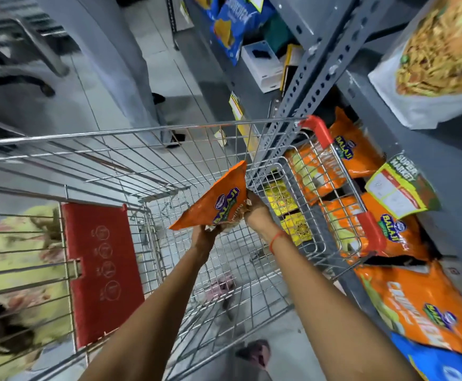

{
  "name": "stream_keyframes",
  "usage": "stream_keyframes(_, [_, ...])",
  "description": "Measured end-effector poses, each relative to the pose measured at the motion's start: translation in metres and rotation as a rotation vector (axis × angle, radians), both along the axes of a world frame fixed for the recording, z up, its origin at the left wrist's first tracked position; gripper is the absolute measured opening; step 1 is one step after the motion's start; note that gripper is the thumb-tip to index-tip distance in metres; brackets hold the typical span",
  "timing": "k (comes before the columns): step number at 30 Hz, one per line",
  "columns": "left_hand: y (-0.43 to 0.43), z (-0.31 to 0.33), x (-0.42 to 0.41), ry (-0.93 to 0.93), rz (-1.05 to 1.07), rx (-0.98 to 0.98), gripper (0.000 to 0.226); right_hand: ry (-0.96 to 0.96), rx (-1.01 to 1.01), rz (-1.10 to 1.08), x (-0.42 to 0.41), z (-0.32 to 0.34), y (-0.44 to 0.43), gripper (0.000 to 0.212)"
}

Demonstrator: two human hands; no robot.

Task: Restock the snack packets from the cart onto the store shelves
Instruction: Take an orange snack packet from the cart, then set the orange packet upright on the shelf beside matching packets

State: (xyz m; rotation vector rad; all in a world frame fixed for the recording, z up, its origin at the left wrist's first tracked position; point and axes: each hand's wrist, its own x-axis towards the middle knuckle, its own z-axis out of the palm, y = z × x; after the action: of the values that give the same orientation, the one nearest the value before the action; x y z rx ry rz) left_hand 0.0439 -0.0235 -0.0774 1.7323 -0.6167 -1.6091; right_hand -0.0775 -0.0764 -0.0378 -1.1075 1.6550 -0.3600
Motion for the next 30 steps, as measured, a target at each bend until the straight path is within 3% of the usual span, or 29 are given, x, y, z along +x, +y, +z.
stream_keyframes(3, [0.002, 0.044, -0.001, -0.021, -0.054, -0.087, 0.041, 0.032, -0.125, -0.043, -0.010, 0.054, 0.011, 0.025])
stream_keyframes(7, [0.013, 0.117, -0.011, -0.065, -0.151, -0.287, 0.039, -0.026, -0.296, -0.264, -0.038, 0.124, 0.046, 0.035])
stream_keyframes(13, [0.015, 0.229, -0.057, 0.050, -0.426, -0.637, 0.042, 0.052, -0.754, -0.488, -0.102, 0.211, 0.104, 0.047])
stream_keyframes(15, [0.012, 0.250, -0.082, 0.096, -0.529, -0.708, 0.041, 0.085, -0.806, -0.580, -0.124, 0.232, 0.118, 0.047])
stream_keyframes(20, [-0.002, 0.278, -0.164, 0.242, -0.752, -0.757, 0.038, 0.082, -0.827, -0.789, -0.191, 0.254, 0.148, 0.055])
stream_keyframes(25, [-0.021, 0.279, -0.237, 0.256, -1.092, -0.732, 0.041, 0.108, -0.768, -0.980, -0.245, 0.244, 0.169, 0.053])
stream_keyframes(30, [-0.047, 0.281, -0.280, 0.268, -1.236, -0.663, 0.025, -0.161, -0.716, -1.006, -0.268, 0.247, 0.176, 0.048])
